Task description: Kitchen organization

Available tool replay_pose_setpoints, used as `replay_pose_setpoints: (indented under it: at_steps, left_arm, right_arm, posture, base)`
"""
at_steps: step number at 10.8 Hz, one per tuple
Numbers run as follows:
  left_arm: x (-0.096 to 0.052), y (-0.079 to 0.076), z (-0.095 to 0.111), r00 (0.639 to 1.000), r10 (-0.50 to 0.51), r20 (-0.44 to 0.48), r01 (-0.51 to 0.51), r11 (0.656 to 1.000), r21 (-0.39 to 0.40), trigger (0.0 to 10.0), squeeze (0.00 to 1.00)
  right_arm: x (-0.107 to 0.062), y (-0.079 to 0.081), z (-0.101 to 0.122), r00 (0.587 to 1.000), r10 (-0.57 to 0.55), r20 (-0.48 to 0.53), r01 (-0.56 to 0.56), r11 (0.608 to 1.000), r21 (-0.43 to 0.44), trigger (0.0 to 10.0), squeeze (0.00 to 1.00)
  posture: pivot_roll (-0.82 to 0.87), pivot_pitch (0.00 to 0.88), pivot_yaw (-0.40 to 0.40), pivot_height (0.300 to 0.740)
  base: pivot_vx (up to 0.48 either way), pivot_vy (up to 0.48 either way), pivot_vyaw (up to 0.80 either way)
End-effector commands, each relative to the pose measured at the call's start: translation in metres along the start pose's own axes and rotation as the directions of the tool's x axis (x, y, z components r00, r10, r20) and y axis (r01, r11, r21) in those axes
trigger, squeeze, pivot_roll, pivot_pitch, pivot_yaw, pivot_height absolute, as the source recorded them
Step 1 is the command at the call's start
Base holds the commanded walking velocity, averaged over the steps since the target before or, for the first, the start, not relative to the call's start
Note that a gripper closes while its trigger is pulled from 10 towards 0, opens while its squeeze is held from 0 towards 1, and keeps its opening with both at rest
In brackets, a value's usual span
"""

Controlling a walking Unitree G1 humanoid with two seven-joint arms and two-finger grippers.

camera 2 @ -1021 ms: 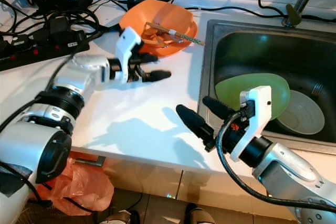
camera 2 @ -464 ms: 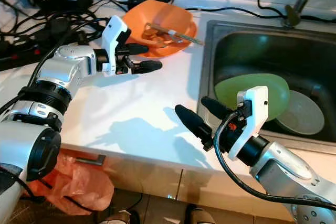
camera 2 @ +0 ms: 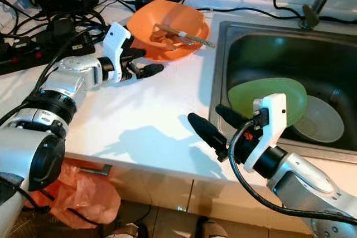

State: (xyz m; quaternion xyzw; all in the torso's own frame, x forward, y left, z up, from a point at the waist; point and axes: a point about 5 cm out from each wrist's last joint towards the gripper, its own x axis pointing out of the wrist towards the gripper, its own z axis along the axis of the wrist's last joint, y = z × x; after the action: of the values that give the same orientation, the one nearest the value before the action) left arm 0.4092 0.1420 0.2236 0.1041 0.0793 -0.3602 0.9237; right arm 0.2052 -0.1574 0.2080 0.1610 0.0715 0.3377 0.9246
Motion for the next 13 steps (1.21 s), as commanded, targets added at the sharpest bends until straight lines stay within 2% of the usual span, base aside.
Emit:
replay_pose_setpoints:
  at_steps: [1, 5, 9, 11, 13]
  left_arm:
    - [0.001, 0.001, 0.004, 1.0, 0.012, -0.011, -0.012, 1.0, 0.016, 10.0, 0.0]
    - [0.008, -0.006, -0.003, 0.999, 0.008, -0.054, -0.006, 1.0, 0.03, 10.0, 0.0]
    - [0.014, -0.015, -0.007, 0.995, -0.043, -0.092, 0.048, 0.997, 0.054, 10.0, 0.0]
    - [0.017, -0.014, 0.003, 0.999, 0.019, -0.042, -0.016, 0.998, 0.055, 10.0, 0.0]
    - [0.015, -0.006, 0.014, 0.993, 0.11, 0.036, -0.11, 0.994, 0.007, 10.0, 0.0]
  right_arm:
    - [-0.004, 0.003, 0.003, 1.0, 0.002, 0.01, -0.002, 1.0, -0.012, 10.0, 0.0]
    - [-0.007, 0.005, 0.003, 1.0, -0.009, 0.012, 0.009, 1.0, -0.005, 10.0, 0.0]
    - [-0.007, 0.006, 0.002, 1.0, -0.023, 0.018, 0.023, 1.0, 0.004, 10.0, 0.0]
    - [-0.006, 0.006, 0.002, 0.999, -0.032, 0.023, 0.032, 0.999, 0.006, 10.0, 0.0]
    - [-0.006, 0.005, 0.002, 0.999, -0.039, 0.03, 0.038, 0.999, 0.009, 10.0, 0.0]
  posture:
    - [-0.19, 0.181, 0.008, 0.74]
    - [-0.2, 0.196, 0.017, 0.74]
    - [-0.21, 0.204, 0.023, 0.74]
    - [-0.21, 0.208, 0.029, 0.74]
    - [-0.21, 0.205, 0.032, 0.74]
  base:
    - [0.0, 0.0, 0.0]
    - [0.0, 0.0, 0.0]
    - [0.0, 0.0, 0.0]
    - [0.0, 0.0, 0.0]
    - [0.0, 0.0, 0.0]
